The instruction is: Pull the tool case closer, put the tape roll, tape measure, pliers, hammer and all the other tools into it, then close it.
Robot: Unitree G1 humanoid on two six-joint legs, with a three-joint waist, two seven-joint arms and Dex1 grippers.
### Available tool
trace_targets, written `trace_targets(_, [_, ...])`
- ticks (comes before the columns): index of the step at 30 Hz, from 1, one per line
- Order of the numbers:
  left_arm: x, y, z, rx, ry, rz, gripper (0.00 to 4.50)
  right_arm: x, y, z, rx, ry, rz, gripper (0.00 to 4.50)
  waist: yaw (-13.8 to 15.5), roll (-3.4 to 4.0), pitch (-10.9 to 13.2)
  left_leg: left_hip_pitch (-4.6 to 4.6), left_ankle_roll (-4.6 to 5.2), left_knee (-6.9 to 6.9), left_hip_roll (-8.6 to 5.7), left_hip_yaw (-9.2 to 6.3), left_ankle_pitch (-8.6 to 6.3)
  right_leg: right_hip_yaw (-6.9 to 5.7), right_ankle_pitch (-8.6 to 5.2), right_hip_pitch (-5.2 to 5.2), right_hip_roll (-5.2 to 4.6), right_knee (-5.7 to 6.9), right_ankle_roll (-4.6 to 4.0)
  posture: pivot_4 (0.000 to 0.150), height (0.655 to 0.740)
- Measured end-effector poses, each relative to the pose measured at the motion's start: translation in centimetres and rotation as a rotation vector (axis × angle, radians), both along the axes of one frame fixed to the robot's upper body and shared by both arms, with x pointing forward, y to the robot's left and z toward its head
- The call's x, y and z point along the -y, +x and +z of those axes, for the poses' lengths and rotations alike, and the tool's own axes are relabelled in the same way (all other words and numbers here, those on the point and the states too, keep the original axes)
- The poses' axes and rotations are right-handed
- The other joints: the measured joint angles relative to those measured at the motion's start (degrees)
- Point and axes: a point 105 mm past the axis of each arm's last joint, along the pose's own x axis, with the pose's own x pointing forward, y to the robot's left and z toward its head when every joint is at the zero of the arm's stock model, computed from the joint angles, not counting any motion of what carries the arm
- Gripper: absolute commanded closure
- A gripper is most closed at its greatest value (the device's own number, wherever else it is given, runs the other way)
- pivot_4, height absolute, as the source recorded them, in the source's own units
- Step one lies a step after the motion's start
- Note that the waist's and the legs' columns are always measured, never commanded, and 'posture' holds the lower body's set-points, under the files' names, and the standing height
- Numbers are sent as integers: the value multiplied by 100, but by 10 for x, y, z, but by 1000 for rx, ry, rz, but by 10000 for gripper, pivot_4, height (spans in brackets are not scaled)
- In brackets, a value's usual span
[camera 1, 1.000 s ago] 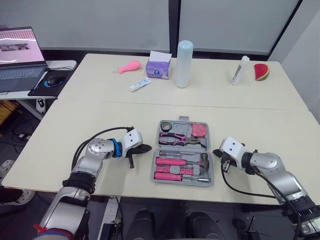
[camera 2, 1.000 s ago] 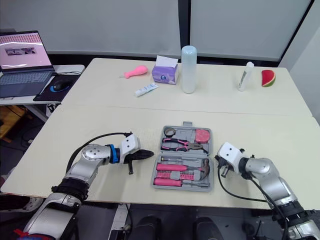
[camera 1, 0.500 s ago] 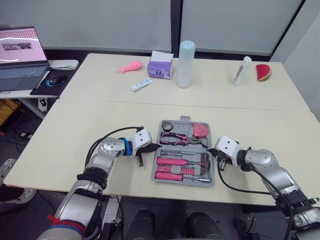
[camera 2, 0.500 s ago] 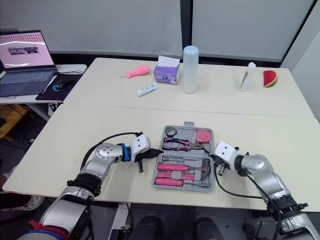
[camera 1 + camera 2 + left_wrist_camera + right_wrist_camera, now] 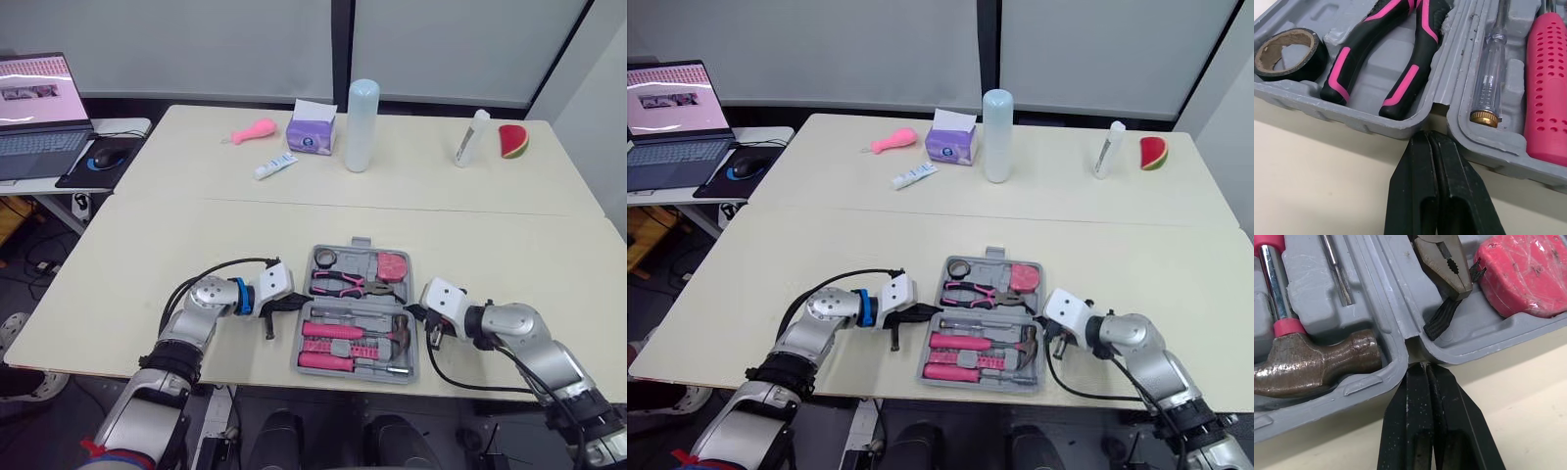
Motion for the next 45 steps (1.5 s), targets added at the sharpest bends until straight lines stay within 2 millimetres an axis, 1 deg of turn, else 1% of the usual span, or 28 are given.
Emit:
trace_targets(7, [-3, -12, -2, -27, 12, -14, 44691, -3, -7, -2, -17, 3, 3, 45000, -2, 0, 0, 0, 2, 0, 0, -2, -1, 2, 0, 1, 0, 0, 0, 1500, 6921])
trace_targets(17, [-4, -12, -2, -26, 11, -6, 44691, -3, -7, -2, -15, 2, 0, 45000, -1, 0, 0, 0, 5, 0, 0, -2, -3, 2, 0, 1, 0, 0, 0, 1500, 6921])
trace_targets(21, [-7, -11, -1, -23, 15, 2, 44691, -1, -7, 1, -2, 6, -35, 45000, -3, 0, 0, 0, 5, 0, 0, -2, -2, 2, 0, 1, 0, 1, 0, 1500, 6921])
trace_targets(23, [-16, -9, 1, -17, 27, 27, 44691, 6, -7, 7, 26, 16, -73, 45000, -5, 0, 0, 0, 5, 0, 1, -2, -3, 3, 0, 1, 1, 1, 0, 1500, 6921])
trace_targets(25, [-29, -6, 4, -8, 32, 68, 44691, 18, -9, 14, 64, 13, -122, 45000, -2, 0, 0, 0, 8, 0, 1, -4, -4, 3, 0, 2, 1, 1, 0, 1500, 6921])
trace_targets(27, [-38, -7, 18, 0, -25, 94, 44691, 34, -18, 20, 108, 23, -200, 45000, 7, 0, 0, -6, 6, -1, 1, -11, -4, 2, 0, 1, 0, -2, 0, 1500, 6921])
trace_targets(28, [-40, -9, 26, 8, -48, 89, 44691, 38, -22, 22, 118, 30, -223, 45000, 12, 0, 0, -8, 4, -1, 1, -13, -2, 1, 0, 3, 0, -4, 0, 1500, 6921])
trace_targets(30, [-33, -19, 40, 19, -70, 14, 44691, 44, -29, 28, 139, 53, -266, 45000, 16, 1, -1, -7, 3, 0, -1, -11, -2, 4, 0, 7, -1, -5, 0, 1500, 6921])
trace_targets(31, [-25, -28, 48, 25, -77, -52, 44691, 45, -32, 32, 148, 71, -285, 45000, 15, 4, -3, -5, 2, 0, -2, -12, -1, 4, 0, 12, -1, -6, 0, 1500, 6921])
trace_targets(33, [-7, -46, 54, 13, -86, -172, 44691, 45, -37, 36, 157, 93, -310, 45000, 14, 9, -6, 4, 6, -1, -2, -11, -3, 6, 0, 21, 1, -8, 0, 1500, 6921])
trace_targets(35, [8, -62, 51, -17, -73, -263, 44691, 45, -40, 35, 154, 105, -331, 45000, 14, 12, -8, 9, 11, -2, -1, -12, -6, 8, 0, 25, 7, -8, 0, 1500, 6921])
trace_targets(37, [21, -72, 44, -43, -63, -327, 44691, 44, -43, 32, 134, 113, -348, 45000, 8, 13, -8, 10, 13, -2, -1, -12, -7, 10, 0, 25, 10, -8, 0, 1500, 6921])
trace_targets(42, [44, -83, 23, -49, 1, -412, 44691, 38, -46, 35, 125, 124, -362, 45000, 3, 13, -9, 11, 13, -2, -1, -10, -7, 13, 0, 25, 13, -8, 0, 1500, 6921])
trace_targets(45, [49, -83, 10, -54, 39, -425, 44691, 37, -46, 34, 119, 123, -364, 45000, 3, 13, -9, 11, 14, -2, -1, -10, -8, 13, 0, 24, 13, -8, 0, 1500, 6921])
